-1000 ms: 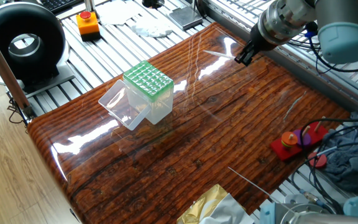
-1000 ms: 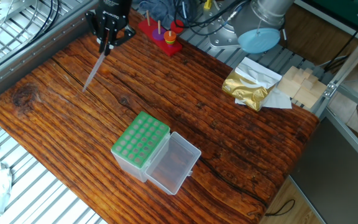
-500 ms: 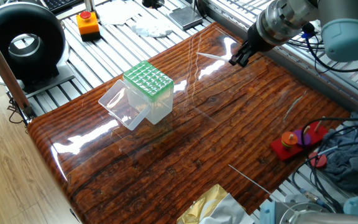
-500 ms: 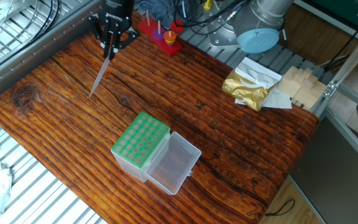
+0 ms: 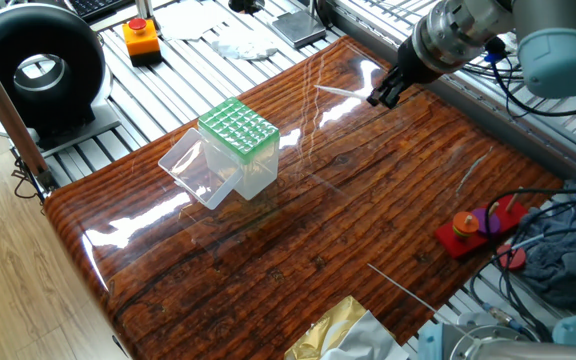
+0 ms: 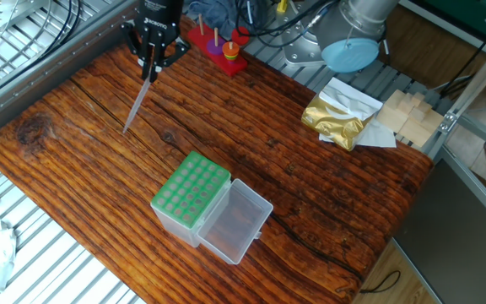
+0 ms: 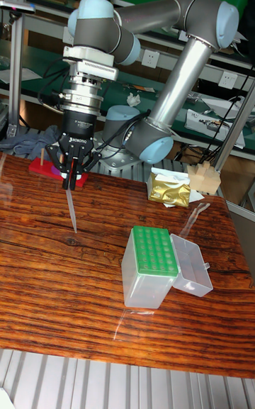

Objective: Insert a large pipette tip into the holder for large pipette tips

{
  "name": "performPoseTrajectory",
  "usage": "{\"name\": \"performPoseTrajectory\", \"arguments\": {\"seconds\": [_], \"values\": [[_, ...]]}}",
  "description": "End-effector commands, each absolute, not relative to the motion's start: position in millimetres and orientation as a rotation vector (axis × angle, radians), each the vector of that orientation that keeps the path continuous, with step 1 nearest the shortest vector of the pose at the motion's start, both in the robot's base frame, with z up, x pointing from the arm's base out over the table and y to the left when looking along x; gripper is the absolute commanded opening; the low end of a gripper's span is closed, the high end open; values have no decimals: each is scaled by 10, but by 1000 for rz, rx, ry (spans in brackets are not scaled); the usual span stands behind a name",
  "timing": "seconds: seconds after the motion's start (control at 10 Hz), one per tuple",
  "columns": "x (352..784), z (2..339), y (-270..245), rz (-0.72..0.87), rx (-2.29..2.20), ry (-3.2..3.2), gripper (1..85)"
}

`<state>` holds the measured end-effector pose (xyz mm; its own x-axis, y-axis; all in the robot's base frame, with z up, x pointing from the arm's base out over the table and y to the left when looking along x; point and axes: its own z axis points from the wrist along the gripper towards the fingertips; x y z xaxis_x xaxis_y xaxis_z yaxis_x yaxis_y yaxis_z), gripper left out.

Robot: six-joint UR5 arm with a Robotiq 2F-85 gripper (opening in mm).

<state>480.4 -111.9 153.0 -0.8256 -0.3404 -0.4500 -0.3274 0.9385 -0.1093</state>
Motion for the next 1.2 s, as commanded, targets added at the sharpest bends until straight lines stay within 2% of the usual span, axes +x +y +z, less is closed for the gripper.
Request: {"name": "performPoseTrajectory", "arguments": {"seconds": [0.0,0.4,1.1], "values": [[4870,1629,-937,6,-446,2638,10],[5052,1791,-551,-1,-398,2686,10],[4984,2128,-89,-82,-295,2760,10]]}}
